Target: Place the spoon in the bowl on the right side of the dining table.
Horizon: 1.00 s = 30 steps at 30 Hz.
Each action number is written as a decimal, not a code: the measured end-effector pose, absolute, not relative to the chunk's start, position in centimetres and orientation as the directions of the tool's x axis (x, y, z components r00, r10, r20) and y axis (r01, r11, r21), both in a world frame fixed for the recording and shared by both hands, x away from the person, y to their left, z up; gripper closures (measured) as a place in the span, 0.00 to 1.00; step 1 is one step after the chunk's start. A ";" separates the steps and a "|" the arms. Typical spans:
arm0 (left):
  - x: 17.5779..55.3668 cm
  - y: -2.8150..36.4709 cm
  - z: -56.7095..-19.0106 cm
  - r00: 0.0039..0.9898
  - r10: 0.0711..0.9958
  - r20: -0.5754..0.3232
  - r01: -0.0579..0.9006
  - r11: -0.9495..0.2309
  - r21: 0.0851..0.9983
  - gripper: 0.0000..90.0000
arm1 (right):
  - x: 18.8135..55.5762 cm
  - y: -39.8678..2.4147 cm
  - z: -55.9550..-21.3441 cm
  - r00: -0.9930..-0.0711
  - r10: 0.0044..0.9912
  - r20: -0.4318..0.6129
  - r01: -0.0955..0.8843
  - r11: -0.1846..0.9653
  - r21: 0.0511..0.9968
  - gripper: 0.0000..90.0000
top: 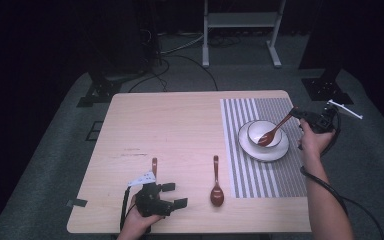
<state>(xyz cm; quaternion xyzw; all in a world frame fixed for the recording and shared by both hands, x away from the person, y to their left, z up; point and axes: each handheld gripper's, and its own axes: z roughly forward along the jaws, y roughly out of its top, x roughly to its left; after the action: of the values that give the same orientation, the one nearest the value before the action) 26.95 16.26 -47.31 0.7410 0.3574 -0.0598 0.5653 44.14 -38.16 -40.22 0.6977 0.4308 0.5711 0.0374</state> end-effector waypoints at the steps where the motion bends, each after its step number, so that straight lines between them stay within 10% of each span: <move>1: 27.0 16.3 -47.3 0.738 0.462 -0.491 0.596 -0.106 0.796 0.04 | 44.1 -38.2 -40.3 -0.024 0.644 0.764 0.560 -0.625 0.544 0.93; 30: 27.1 16.1 -47.4 0.734 0.462 -0.498 0.601 -0.100 0.793 0.04 | 44.1 -37.8 -41.5 -0.064 0.656 0.752 0.635 -0.555 0.538 0.76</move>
<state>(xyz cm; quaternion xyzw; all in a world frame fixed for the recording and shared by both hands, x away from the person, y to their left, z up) 27.10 16.15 -47.35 0.7390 0.3597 -0.0616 0.5663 44.15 -37.78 -41.47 0.6839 0.4718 0.5565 0.0097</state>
